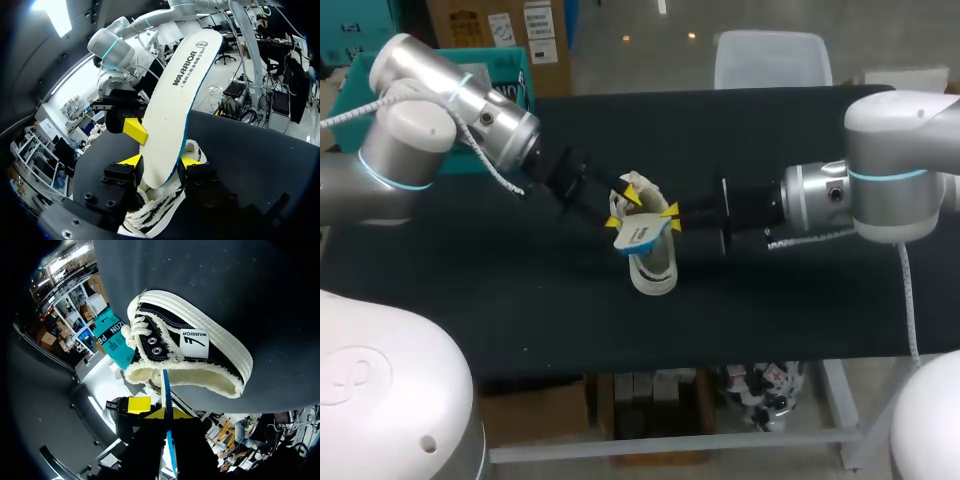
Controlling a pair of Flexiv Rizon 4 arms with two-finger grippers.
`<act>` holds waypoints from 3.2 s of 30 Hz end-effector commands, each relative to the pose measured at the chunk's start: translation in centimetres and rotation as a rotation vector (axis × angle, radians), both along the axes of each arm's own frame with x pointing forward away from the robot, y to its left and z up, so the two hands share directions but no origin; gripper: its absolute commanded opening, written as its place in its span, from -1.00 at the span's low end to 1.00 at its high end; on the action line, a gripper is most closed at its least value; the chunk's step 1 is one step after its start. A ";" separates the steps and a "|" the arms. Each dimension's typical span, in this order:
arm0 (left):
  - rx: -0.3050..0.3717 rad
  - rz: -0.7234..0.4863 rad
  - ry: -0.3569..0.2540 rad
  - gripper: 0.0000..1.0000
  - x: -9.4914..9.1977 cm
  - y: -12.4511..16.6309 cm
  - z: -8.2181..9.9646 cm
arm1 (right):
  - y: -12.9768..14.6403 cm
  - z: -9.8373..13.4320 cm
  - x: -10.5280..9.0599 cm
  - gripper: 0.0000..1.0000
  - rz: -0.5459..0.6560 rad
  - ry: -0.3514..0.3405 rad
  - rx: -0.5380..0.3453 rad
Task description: Open the shoe tongue, take the insole out of the shoe, put the insole back into the shoe, and pack the shoe into the shoebox
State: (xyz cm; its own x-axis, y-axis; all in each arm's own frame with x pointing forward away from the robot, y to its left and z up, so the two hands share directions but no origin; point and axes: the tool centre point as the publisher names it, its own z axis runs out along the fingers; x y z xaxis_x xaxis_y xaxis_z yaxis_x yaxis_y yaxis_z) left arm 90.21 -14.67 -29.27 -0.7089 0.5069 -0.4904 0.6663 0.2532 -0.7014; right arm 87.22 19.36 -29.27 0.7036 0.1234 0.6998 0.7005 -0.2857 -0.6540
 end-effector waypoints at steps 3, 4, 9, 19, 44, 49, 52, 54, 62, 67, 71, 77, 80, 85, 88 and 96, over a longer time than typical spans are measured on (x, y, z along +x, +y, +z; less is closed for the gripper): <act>-0.022 -0.027 0.009 -0.16 0.3 -0.5 -0.6 | -0.3 -0.5 0.1 -1.00 -0.002 0.004 0.019; -0.023 -0.028 0.009 -0.33 0.2 -0.5 -0.7 | -0.3 -0.6 0.1 -1.00 -0.003 0.005 0.019; -0.034 -0.049 0.009 -1.00 -0.1 -0.6 -0.8 | -0.3 -0.7 -0.1 -1.00 -0.008 0.007 0.018; -0.002 -0.051 0.017 -1.00 -0.4 -0.9 -0.8 | -0.4 -0.6 -0.2 -1.00 -0.013 0.009 0.026; -0.014 -0.093 -0.083 -1.00 -0.9 -0.7 -1.5 | 0.0 -1.3 -0.9 -1.00 -0.020 -0.110 0.089; -0.006 -0.081 -0.092 -1.00 -0.7 -0.6 -2.1 | 0.4 -2.1 -0.8 -1.00 -0.016 -0.106 0.097; -0.001 -0.069 -0.093 -1.00 -0.5 -0.6 -2.5 | 0.6 -2.6 -0.6 -1.00 -0.012 -0.100 0.109; 0.001 -0.065 -0.097 -1.00 -0.5 -0.5 -2.6 | 0.8 -2.8 -0.5 -1.00 -0.008 -0.102 0.116; 0.009 -0.052 -0.112 -1.00 -0.2 -0.4 -3.3 | 1.0 -3.7 0.1 -1.00 -0.001 -0.099 0.122; 0.002 -0.044 -0.109 -1.00 0.1 -0.4 -3.7 | 1.0 -4.0 0.3 -1.00 -0.005 -0.089 0.124; -0.001 -0.039 -0.109 -1.00 0.2 -0.3 -3.7 | 0.7 -3.5 0.0 -0.23 -0.029 -0.088 0.118; 0.002 -0.031 -0.108 -1.00 0.2 -0.4 -4.0 | 0.2 -2.1 -0.9 -0.10 -0.042 -0.115 0.088; 0.001 -0.021 -0.107 -1.00 0.2 -0.4 -4.1 | 0.1 -1.6 -1.4 -0.25 -0.041 -0.125 0.083; 0.003 -0.010 -0.108 -1.00 0.2 -0.3 -4.1 | -0.1 -1.3 -1.9 -0.44 -0.043 -0.132 0.078; 0.004 -0.006 -0.111 -1.00 0.2 -0.4 -4.1 | -0.1 -1.4 -2.0 -0.64 -0.041 -0.127 0.079; 0.009 0.011 -0.113 -1.00 0.2 -0.4 -4.0 | 0.1 -1.7 -2.1 -1.00 -0.009 -0.123 0.085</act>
State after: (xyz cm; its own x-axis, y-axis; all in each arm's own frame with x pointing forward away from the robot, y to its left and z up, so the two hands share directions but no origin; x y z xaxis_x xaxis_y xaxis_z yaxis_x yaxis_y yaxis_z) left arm 90.56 -15.02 -33.20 -0.6532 0.5088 -0.5607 0.7382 0.2632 -0.6211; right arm 84.88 19.49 -30.75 0.6125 0.0532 0.7886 0.7726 -0.2512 -0.5831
